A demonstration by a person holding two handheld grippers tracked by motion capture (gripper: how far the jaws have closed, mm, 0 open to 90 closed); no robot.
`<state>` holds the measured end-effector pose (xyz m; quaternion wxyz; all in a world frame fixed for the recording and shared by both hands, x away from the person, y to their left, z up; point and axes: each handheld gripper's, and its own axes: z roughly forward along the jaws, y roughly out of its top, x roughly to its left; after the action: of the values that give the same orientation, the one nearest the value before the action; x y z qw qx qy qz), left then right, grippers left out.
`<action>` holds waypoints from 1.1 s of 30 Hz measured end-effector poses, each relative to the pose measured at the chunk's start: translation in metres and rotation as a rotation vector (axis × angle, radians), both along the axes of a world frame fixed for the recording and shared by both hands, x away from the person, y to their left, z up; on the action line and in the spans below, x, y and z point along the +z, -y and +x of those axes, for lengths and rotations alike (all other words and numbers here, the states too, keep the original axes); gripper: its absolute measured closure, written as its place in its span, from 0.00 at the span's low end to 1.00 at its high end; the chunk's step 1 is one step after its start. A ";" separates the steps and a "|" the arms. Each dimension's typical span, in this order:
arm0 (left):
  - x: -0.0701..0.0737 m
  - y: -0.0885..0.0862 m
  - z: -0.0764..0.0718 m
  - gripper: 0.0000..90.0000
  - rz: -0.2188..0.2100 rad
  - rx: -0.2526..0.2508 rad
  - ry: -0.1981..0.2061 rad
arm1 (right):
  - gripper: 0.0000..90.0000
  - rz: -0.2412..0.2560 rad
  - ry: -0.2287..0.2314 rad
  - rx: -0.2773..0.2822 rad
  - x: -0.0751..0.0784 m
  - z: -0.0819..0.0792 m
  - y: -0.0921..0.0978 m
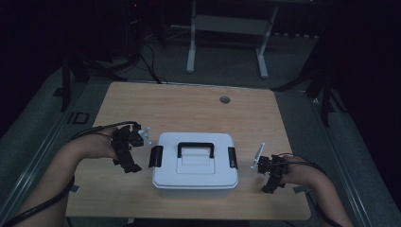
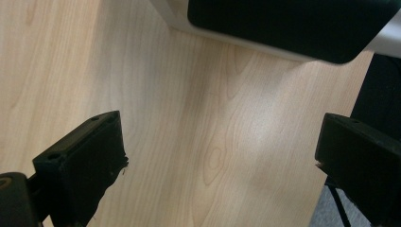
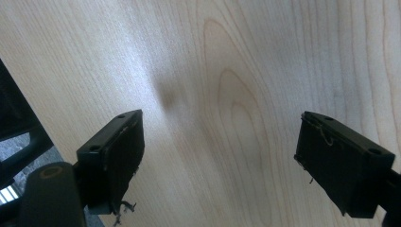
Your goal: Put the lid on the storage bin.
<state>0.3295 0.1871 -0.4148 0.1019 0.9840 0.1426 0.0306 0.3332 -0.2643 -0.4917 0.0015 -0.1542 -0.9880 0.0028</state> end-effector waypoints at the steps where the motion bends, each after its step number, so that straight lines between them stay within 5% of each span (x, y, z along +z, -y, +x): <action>1: -0.003 -0.003 -0.001 0.02 -0.016 -0.001 -0.003 | 0.18 0.000 -0.001 0.000 0.000 0.000 0.000; 14: -0.042 -0.035 -0.009 0.02 -0.041 0.066 -0.052 | 0.18 0.007 0.006 -0.002 -0.001 0.002 0.001; 19: -0.049 -0.043 -0.013 0.02 -0.093 0.077 -0.053 | 0.17 0.016 0.018 -0.006 -0.002 0.001 0.001; 33: -0.070 -0.059 -0.023 0.02 -0.079 0.093 -0.086 | 0.17 0.023 0.041 -0.026 0.001 0.002 0.008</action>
<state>0.3068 0.2461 -0.4848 0.1330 0.9719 0.1935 -0.0126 0.3357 -0.2727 -0.4906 -0.0169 -0.1669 -0.9858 -0.0116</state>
